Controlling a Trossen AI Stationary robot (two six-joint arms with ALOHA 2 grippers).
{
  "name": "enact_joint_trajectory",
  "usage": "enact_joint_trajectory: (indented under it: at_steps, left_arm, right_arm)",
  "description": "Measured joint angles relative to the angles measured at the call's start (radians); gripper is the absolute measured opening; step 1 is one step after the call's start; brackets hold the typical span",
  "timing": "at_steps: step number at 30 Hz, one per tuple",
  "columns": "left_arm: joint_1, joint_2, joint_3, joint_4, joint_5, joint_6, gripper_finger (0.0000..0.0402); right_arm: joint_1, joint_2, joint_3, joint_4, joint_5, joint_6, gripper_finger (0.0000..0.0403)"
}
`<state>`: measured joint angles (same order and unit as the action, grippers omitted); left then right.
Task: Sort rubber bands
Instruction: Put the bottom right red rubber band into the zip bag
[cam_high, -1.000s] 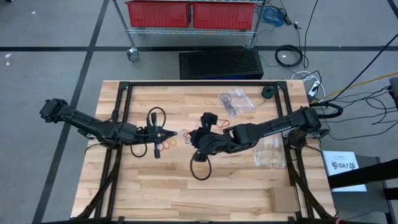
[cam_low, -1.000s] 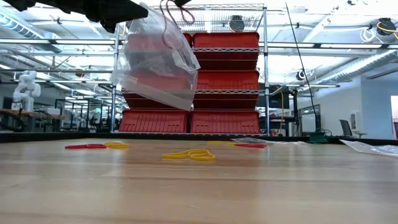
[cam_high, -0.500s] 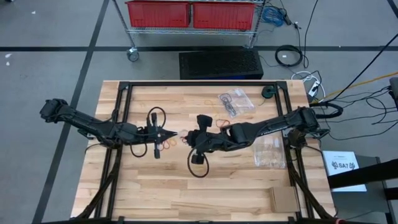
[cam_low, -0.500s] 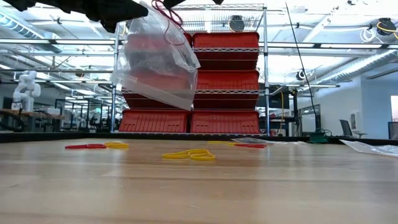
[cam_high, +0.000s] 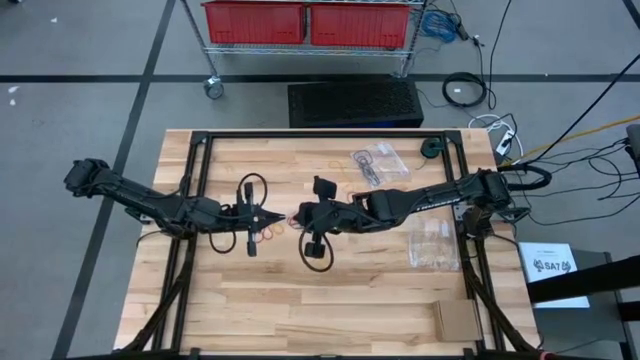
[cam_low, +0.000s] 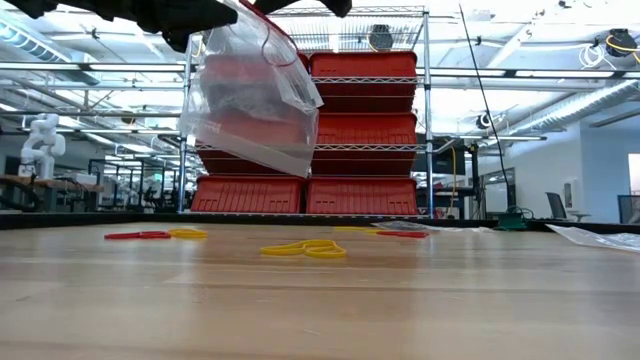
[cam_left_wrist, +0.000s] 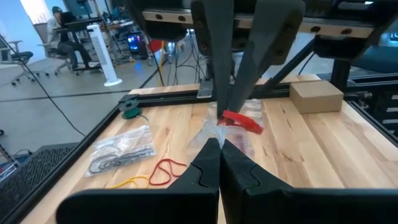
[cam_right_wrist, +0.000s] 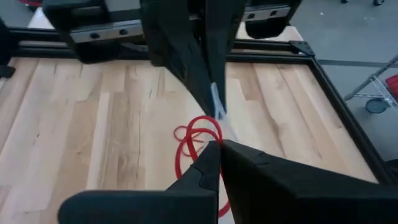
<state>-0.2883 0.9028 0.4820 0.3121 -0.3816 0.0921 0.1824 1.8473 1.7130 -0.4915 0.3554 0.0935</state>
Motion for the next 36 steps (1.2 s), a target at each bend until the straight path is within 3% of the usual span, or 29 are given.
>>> enact_joint_trajectory:
  at_steps: [15,20,24,32,36]
  left_arm:
    - [0.000,0.000,0.000,0.011,0.016,0.000,0.0000]
    - [0.000,0.000,0.000,0.011,0.043,0.000,0.0000]
    - [0.000,0.000,0.000,0.012,0.045,0.000,0.0000]
    - [0.000,0.000,0.000,0.012,0.048,0.000,0.0000]
    - [0.000,0.000,0.000,0.012,0.047,0.000,0.0000]
  right_arm:
    - [-0.054,0.006,0.001,-0.084,-0.053,0.075,0.0000]
    - [-0.073,0.006,0.001,-0.080,-0.151,0.073,0.0006]
    - [-0.066,0.006,0.001,-0.052,-0.156,0.029,0.0044]
    - [-0.053,0.006,0.001,-0.028,-0.206,0.027,0.0157]
    - [-0.054,0.005,0.001,-0.037,-0.205,0.026,0.0181]
